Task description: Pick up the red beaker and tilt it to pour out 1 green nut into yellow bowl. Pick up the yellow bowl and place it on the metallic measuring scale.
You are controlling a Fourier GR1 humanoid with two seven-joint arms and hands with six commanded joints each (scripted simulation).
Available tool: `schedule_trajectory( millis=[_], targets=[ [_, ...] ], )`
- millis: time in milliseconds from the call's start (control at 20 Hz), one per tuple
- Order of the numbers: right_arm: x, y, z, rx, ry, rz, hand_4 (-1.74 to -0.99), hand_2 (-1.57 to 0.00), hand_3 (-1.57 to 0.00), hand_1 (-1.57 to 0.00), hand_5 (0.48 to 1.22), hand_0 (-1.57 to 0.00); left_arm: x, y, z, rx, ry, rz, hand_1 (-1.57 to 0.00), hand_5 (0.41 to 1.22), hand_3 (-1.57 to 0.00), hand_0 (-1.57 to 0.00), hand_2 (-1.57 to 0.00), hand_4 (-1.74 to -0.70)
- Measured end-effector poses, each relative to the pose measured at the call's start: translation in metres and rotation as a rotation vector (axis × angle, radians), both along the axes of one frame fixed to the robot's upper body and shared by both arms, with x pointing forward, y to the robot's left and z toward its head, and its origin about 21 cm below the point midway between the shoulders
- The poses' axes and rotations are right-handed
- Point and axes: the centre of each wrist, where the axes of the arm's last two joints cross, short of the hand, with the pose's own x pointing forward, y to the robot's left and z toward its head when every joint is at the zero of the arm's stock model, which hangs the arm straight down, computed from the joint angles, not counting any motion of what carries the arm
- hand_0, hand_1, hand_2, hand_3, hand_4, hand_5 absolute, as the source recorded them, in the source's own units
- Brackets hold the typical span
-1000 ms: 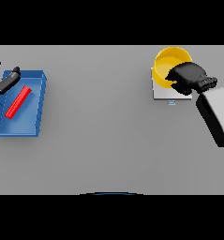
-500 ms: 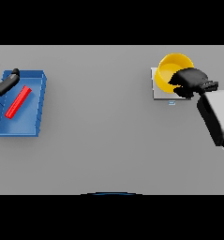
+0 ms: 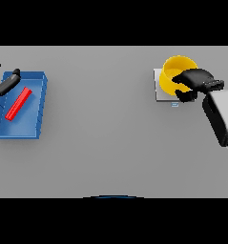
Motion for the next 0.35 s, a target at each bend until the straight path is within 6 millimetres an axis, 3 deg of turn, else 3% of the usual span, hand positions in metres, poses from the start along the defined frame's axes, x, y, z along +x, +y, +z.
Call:
schedule_trajectory(
  millis=[200,350],
  targets=[
    [0.0,0.0016,0.0,-0.011,0.017,0.016,-1.431,-0.2,-0.35,-0.12,0.799,-0.08,0.003,-0.0009,0.0004,-0.002,0.0,0.01,0.0,0.697,0.0,0.0,0.0,-0.72],
    [-0.0005,-0.0021,-0.0013,-0.02,0.03,-0.011,-1.41,-0.1,-0.27,-0.06,0.759,-0.04,0.001,-0.0001,-0.0018,-0.001,0.002,0.009,0.0,0.693,0.0,0.0,0.0,-0.72]
  ],
)
